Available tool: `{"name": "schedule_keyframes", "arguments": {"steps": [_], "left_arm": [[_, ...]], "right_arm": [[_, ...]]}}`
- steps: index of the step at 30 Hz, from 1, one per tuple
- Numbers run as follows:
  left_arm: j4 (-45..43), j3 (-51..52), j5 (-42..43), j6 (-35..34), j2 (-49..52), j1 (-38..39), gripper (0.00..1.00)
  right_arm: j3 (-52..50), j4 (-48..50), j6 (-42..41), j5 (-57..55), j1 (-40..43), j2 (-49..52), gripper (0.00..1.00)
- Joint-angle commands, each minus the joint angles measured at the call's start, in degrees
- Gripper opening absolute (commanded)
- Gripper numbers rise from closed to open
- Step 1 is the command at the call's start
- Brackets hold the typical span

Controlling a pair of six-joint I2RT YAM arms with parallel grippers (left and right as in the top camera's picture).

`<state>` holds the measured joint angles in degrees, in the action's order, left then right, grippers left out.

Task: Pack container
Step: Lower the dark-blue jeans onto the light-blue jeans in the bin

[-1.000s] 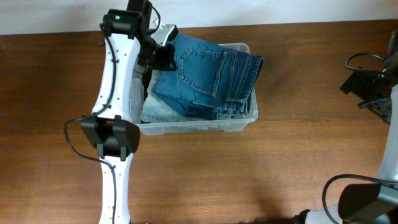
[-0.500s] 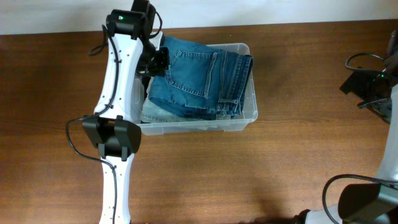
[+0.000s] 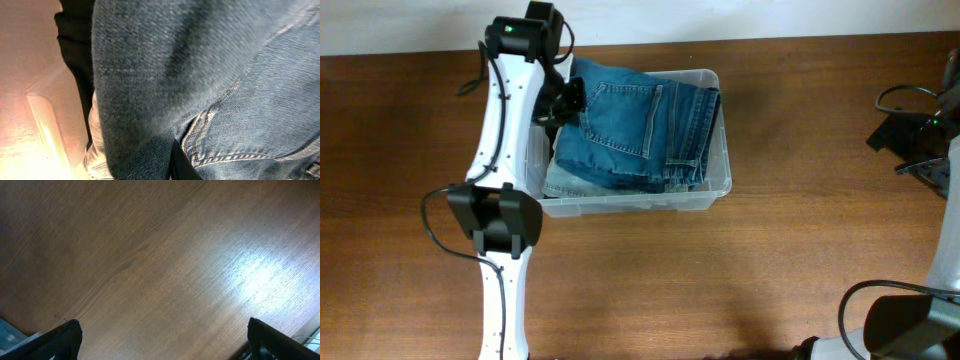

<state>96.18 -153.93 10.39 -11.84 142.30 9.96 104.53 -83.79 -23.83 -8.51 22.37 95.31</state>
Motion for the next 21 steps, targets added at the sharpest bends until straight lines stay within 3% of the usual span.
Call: {"name": "schedule_keyframes", "arguments": {"steps": [1, 14, 21], "left_arm": [[0.5, 4.9, -4.2, -0.3, -6.4, -2.4, 0.0], [0.5, 8.4, -8.4, -0.3, -8.3, -2.4, 0.01], [0.5, 8.0, -11.3, -4.1, -16.9, -2.4, 0.01]], "right_arm": [[-0.2, 0.0, -0.5, -0.1, 0.2, -0.9, 0.98], [-0.2, 0.0, -0.5, -0.1, 0.2, -0.9, 0.98], [-0.2, 0.0, -0.5, -0.1, 0.2, -0.9, 0.98]]}}
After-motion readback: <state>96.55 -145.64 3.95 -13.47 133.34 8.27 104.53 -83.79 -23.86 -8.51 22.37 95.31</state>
